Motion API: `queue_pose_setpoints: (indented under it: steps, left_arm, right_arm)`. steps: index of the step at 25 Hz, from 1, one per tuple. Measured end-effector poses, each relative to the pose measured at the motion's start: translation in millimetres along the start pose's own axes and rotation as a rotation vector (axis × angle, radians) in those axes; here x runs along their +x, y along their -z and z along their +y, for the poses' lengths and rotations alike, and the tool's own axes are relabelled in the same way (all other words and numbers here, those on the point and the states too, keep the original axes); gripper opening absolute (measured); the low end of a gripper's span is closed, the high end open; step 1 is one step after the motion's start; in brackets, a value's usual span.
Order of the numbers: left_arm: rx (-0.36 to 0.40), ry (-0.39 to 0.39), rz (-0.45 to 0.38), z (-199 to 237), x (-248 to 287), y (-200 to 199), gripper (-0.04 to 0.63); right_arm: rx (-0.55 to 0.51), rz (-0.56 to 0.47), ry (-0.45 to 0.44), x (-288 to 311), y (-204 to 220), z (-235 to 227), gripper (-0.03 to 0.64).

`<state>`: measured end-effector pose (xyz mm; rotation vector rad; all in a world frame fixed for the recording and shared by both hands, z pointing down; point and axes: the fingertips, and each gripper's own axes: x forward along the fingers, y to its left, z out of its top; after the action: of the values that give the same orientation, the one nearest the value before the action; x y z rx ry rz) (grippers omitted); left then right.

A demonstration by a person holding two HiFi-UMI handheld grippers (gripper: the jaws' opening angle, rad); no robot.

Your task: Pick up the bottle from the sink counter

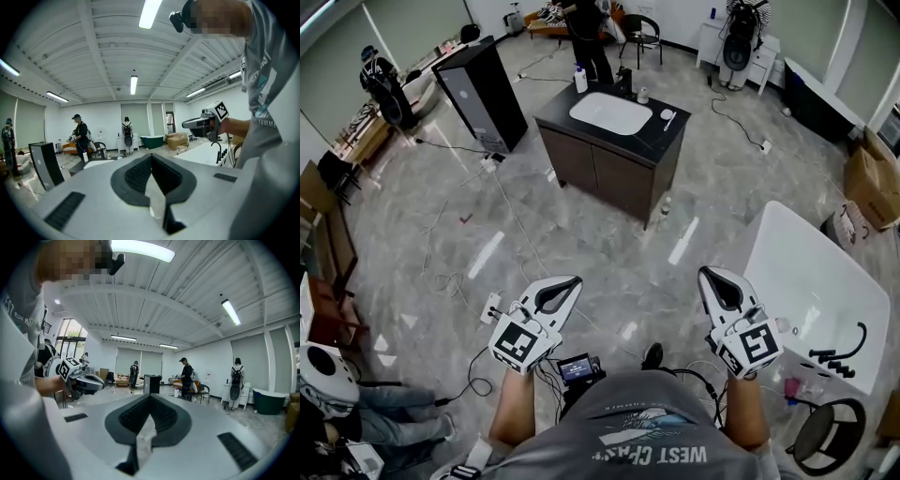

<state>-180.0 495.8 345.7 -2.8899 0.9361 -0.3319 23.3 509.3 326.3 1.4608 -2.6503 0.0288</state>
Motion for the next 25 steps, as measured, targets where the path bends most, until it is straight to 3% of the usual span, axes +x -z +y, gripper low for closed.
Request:
queue_pose_setpoints:
  steps: [9,15,25]
  left_arm:
    - [0.011,-0.084,0.072,-10,39,-9,0.005]
    - [0.018,-0.149,0.061,-15,54,-23,0.005]
    - [0.021,-0.127,0.086,0,84,-16,0.005]
  right_arm:
    - [0.036,-0.028,-0.102,16,9,-57,0.002]
    - [0.044,-0.042,-0.154,18,12,-77,0.002]
    - [0.063,-0.035,-0.149,34,25,-100,0.002]
